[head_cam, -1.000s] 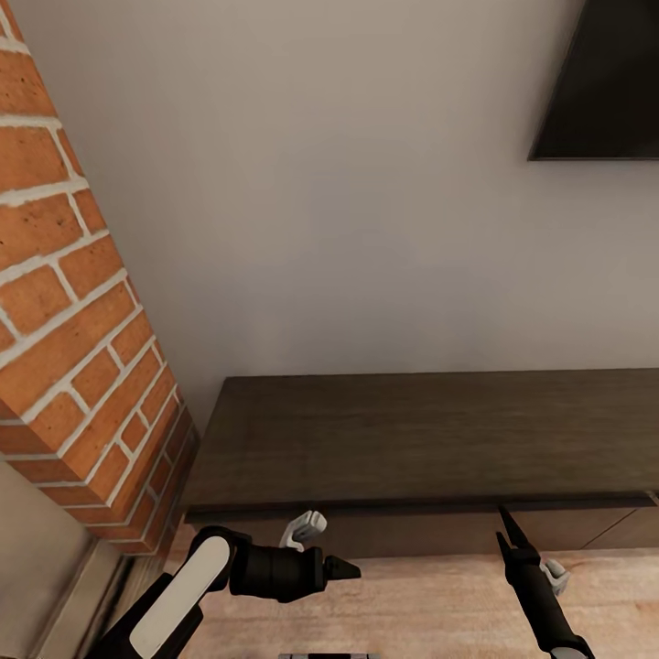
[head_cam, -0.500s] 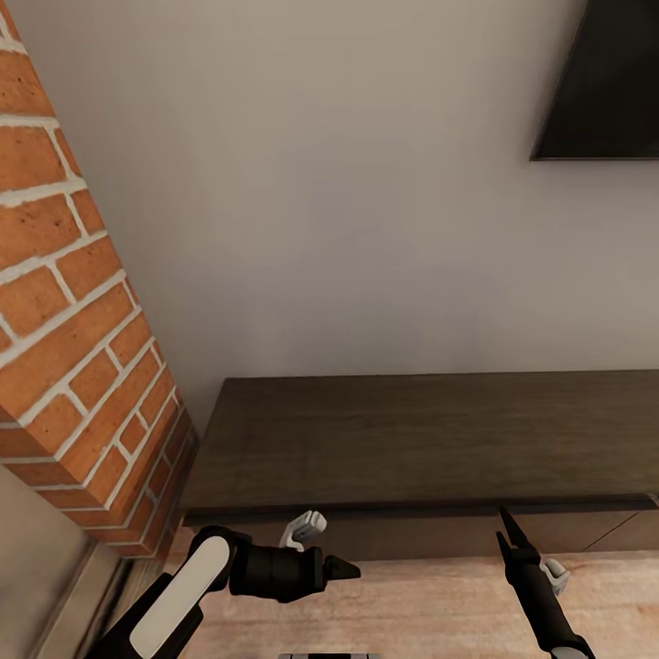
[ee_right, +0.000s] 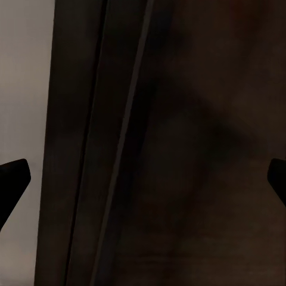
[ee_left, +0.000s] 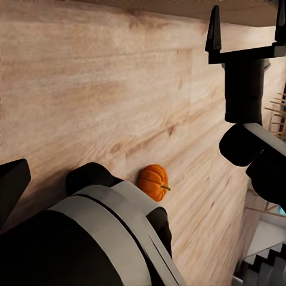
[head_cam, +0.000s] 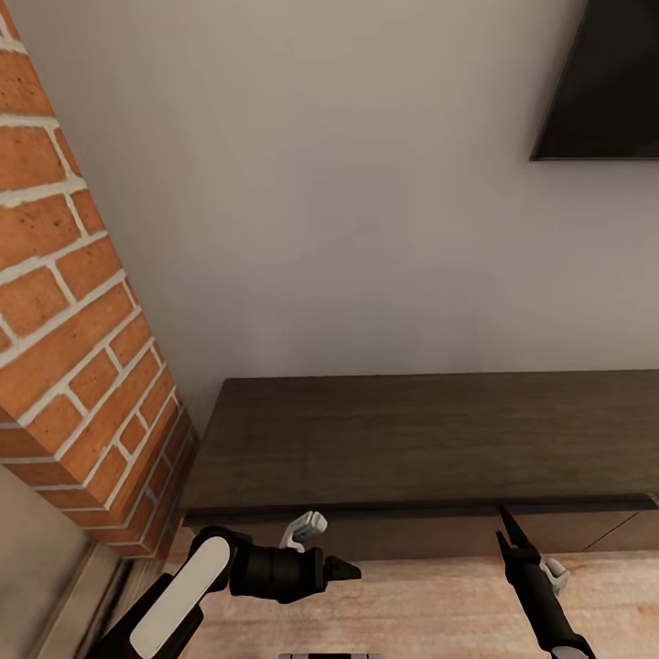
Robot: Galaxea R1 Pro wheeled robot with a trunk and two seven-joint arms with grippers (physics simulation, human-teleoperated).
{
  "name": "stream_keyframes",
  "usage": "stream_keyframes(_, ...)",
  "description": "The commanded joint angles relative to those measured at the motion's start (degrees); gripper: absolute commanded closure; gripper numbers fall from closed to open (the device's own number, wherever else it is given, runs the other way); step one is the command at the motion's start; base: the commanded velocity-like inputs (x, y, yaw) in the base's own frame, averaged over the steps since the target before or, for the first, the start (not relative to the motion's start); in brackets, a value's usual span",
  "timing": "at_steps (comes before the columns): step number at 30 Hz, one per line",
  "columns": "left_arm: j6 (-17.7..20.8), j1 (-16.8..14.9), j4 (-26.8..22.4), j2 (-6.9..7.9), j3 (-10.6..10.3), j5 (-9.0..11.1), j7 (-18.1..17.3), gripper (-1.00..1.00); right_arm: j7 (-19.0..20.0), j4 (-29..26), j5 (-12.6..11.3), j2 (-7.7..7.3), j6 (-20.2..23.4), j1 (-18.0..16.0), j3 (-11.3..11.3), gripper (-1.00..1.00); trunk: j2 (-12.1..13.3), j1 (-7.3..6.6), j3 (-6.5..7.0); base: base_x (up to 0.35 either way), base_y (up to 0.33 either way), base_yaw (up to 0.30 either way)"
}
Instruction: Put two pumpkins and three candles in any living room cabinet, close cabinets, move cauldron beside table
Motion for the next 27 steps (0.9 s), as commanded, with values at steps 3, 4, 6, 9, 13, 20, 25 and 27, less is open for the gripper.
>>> stream_keyframes(3,0.02,-0.04,0.05,0.04,-0.1,0.6,0.58,-1.0,0.21,0.05,-0.54,-0.02,0.26,-0.03,0.2,-1.0,-0.02,-0.01,-0.05,0.082,0.045,0.0)
stream_keyframes(4,0.02,-0.04,0.04,0.04,-0.11,0.6,0.59,-1.0,0.2,0.05,-0.54,-0.02,0.26,-0.03,0.2,-1.0,-0.02,-0.01,-0.05,0.072,0.037,0.0)
stream_keyframes(6,0.02,-0.04,-0.02,0.04,-0.15,0.6,0.58,-1.0,0.2,0.05,-0.54,-0.02,0.22,-0.03,0.2,-1.0,-0.02,-0.01,-0.05,0.038,0.019,0.0)
stream_keyframes(9,0.0,-0.04,-0.04,0.04,-0.16,0.6,0.57,-1.0,0.2,0.02,-0.56,-0.02,0.14,-0.03,0.2,-1.0,-0.02,-0.01,-0.05,0.014,0.007,0.0)
stream_keyframes(13,0.01,-0.04,0.01,0.04,-0.27,0.6,0.6,-1.0,0.17,0.0,-0.62,-0.02,0.09,-0.03,0.2,-1.0,-0.02,-0.01,-0.05,0.003,0.002,0.0)
stream_keyframes(20,-0.01,-0.04,0.12,0.0,-0.34,0.59,0.6,-1.0,-0.02,0.07,-0.69,-0.02,0.2,-0.03,0.2,-1.0,-0.02,-0.01,-0.05,0.0,0.0,0.0)
stream_keyframes(25,-0.01,-0.04,0.12,-0.04,-0.35,0.6,0.6,-1.0,-1.57,0.17,-0.64,-0.02,0.26,-0.03,0.2,-1.0,-0.02,-0.01,-0.05,0.0,0.0,0.0)
stream_keyframes(27,-0.01,-0.04,0.12,-0.04,-0.35,0.6,0.6,-1.0,-1.82,0.21,-0.64,-0.02,0.26,-0.03,0.2,-1.0,-0.02,-0.01,-0.05,0.0,0.0,0.0)
